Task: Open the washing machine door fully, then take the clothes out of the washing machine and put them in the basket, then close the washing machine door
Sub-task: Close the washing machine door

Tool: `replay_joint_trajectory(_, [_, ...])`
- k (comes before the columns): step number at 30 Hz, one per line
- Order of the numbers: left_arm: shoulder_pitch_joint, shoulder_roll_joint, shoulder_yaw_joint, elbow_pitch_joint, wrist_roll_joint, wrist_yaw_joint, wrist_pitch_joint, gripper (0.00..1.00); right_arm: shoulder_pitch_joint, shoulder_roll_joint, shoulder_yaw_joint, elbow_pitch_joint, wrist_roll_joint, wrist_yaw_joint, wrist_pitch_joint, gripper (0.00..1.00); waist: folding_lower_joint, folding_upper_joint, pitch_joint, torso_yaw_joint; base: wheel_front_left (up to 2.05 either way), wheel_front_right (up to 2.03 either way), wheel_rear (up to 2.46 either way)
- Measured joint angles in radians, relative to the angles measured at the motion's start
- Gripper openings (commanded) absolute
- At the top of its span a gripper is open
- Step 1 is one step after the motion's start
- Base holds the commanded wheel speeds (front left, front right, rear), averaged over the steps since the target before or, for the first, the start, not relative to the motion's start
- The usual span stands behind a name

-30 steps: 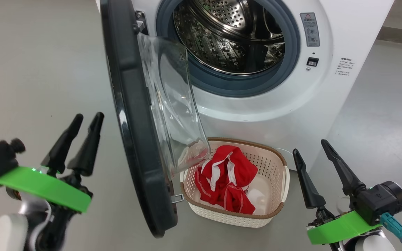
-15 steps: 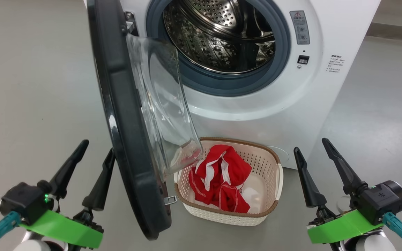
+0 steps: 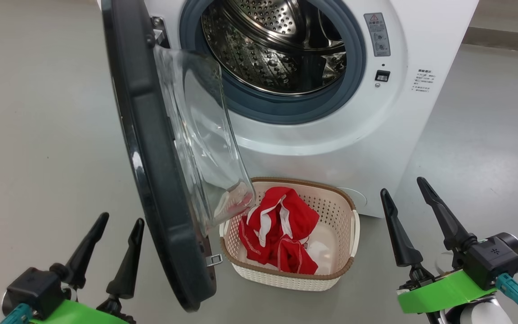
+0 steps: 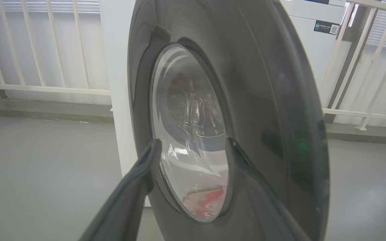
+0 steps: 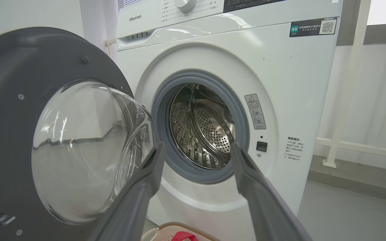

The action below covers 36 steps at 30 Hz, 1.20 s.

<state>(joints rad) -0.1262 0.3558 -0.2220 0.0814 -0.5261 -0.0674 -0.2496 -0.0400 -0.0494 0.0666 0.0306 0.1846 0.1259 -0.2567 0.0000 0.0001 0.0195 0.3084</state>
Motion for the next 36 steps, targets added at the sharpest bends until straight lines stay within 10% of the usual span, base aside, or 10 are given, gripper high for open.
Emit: replay_joint_trajectory(36, [0.11,-0.071,0.063,-0.026,0.063,0.032,0.0,1.0,0.0,0.0,0.002,-0.001,0.0,0.0,0.0,1.0,0.0,0.0,0.002,-0.01,0.0,0.0,0.0])
